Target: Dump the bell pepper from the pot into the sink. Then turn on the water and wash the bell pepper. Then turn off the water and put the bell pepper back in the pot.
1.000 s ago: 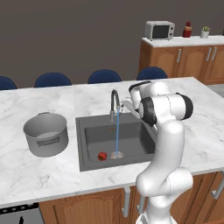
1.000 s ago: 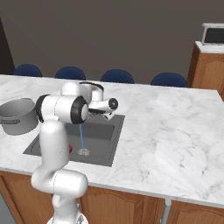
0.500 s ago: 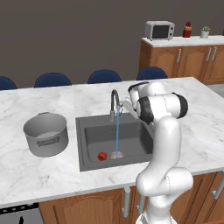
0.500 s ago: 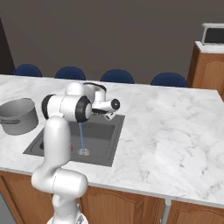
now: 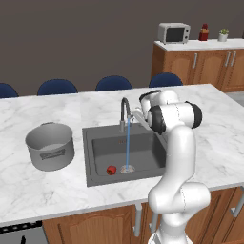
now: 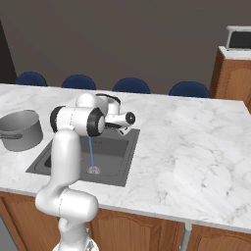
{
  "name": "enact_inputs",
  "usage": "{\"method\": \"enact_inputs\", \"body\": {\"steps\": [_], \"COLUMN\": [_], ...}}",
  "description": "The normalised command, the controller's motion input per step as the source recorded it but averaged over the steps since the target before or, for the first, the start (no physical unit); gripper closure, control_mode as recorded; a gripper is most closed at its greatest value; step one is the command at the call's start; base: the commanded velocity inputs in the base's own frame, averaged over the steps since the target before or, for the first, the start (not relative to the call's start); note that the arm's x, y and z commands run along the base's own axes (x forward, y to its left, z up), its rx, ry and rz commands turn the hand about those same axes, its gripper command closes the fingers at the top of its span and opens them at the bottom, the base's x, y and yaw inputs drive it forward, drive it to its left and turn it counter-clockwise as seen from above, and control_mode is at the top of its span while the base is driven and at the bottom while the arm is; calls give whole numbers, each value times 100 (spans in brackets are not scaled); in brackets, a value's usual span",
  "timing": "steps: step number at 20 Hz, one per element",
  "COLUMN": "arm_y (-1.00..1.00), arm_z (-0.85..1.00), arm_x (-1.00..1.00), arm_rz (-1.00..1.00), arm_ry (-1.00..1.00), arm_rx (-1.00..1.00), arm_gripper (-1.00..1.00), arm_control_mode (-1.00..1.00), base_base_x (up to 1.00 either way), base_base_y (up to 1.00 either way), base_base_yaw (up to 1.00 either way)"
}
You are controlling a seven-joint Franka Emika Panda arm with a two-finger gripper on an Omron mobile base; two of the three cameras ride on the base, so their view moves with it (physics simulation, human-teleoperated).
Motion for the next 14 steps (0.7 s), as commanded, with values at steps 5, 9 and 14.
{"method": "enact_inputs", "body": {"steps": [5, 9, 14], "arm_y": [2, 9, 20], "arm_z": [-6, -8, -13], "arm_x": [6, 0, 1], "arm_rz": [0, 0, 0], "arm_ry": [0, 0, 0], "arm_rx": [0, 0, 0], "arm_gripper": [-100, -100, -100], "arm_control_mode": [-100, -100, -100], "base_base_x": [0, 0, 0], "base_base_y": [0, 0, 0], "base_base_yaw": [0, 0, 0]}}
